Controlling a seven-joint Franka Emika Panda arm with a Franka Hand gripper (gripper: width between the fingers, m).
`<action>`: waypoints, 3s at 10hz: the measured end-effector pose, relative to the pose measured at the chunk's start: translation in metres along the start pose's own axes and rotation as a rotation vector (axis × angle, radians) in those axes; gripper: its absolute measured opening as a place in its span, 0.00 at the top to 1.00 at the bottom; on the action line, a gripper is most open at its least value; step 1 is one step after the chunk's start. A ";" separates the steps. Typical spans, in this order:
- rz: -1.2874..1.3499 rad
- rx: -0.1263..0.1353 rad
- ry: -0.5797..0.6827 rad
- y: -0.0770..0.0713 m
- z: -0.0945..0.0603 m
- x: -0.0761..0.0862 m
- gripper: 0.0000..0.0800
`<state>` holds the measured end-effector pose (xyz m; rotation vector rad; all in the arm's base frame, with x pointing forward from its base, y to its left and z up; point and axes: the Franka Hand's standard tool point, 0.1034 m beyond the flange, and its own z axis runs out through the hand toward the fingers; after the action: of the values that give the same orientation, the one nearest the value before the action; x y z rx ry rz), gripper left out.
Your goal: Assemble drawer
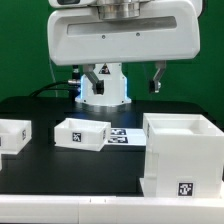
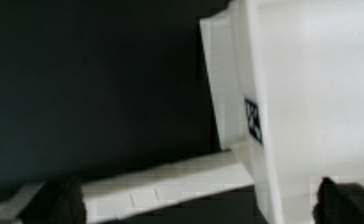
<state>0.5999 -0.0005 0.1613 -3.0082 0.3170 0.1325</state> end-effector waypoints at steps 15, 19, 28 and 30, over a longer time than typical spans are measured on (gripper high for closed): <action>-0.774 -0.042 0.065 0.111 0.033 -0.065 0.19; -0.789 -0.036 0.076 0.122 0.034 -0.068 0.19; -1.164 -0.050 0.080 0.202 0.045 -0.121 0.19; -1.336 -0.049 0.071 0.220 0.048 -0.129 0.19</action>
Offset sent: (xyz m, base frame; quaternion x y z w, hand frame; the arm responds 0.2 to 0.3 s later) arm -0.0132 -0.0178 0.0060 0.0164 0.0381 -0.1344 0.9901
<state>0.4240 -0.1820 0.1042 -2.5807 -1.6224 -0.0947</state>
